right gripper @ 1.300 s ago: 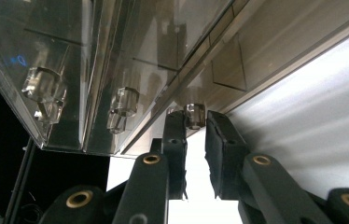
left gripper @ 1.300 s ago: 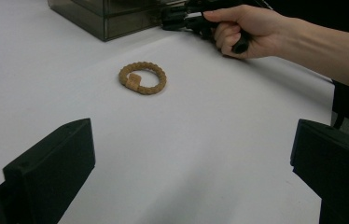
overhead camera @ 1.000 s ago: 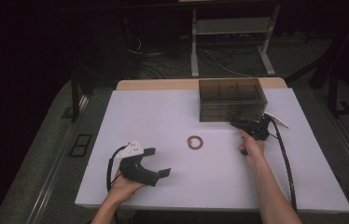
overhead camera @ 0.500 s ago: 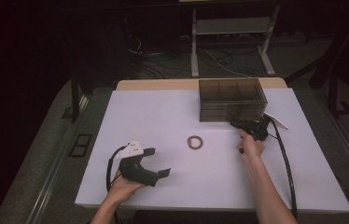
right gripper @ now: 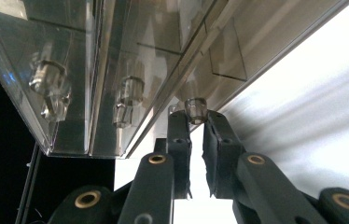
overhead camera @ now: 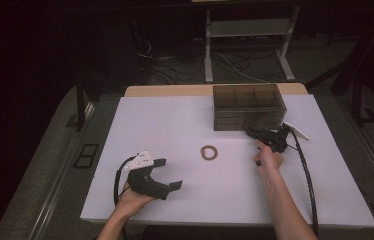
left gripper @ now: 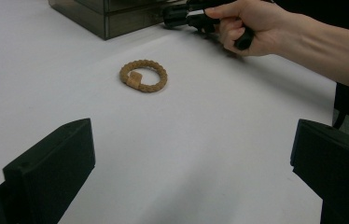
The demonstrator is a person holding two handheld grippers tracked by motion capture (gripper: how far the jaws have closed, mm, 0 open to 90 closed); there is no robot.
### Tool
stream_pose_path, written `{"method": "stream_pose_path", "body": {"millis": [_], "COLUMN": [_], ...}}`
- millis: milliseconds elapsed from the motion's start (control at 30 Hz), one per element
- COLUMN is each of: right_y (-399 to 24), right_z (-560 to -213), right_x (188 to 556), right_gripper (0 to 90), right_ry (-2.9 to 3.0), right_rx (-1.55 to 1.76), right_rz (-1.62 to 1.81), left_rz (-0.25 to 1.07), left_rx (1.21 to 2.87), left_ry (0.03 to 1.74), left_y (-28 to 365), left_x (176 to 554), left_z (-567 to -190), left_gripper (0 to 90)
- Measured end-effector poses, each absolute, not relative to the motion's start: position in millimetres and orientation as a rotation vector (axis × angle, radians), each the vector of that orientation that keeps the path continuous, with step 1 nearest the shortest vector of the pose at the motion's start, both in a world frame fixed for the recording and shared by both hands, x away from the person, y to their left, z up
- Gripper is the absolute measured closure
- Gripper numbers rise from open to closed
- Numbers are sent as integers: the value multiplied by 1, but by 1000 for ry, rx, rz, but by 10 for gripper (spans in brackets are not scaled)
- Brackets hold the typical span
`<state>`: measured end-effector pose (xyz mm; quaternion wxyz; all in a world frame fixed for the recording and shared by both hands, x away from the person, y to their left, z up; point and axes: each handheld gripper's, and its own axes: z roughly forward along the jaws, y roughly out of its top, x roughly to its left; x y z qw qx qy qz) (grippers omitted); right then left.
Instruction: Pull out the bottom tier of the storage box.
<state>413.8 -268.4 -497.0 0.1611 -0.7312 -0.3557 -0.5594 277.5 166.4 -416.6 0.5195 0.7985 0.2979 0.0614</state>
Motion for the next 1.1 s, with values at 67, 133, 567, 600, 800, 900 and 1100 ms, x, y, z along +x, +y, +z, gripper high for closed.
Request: {"method": "stream_pose_path", "body": {"millis": [67, 133, 567, 600, 800, 900, 1100], "right_y": [-268, -268, -268, -268, -268, -267, -267], "right_z": [-497, -498, -500, -500, -501, -501, -501], "right_x": [412, 409, 393, 393, 388, 386, 386], "right_gripper": [804, 805, 807, 807, 807, 806, 804], "right_ry": [-1013, -1012, -1001, -1001, -1008, -1003, -1000], "right_rx": [-2085, -2083, -2083, -2083, -2086, -2086, -2086], "right_rz": [-1598, -1599, -1603, -1603, -1609, -1614, -1614], "left_rz": [148, 147, 147, 147, 147, 147, 147], "left_rx": [1916, 1915, 1917, 1917, 1918, 1918, 1922], "left_ry": [715, 715, 713, 713, 711, 711, 708], "left_y": [166, 166, 166, 166, 165, 165, 165], "left_x": [277, 277, 277, 277, 277, 277, 277], "left_z": [-417, -417, -417, -417, -417, -417, -417], "left_gripper": [0, 0, 0, 0, 0, 0, 0]}}
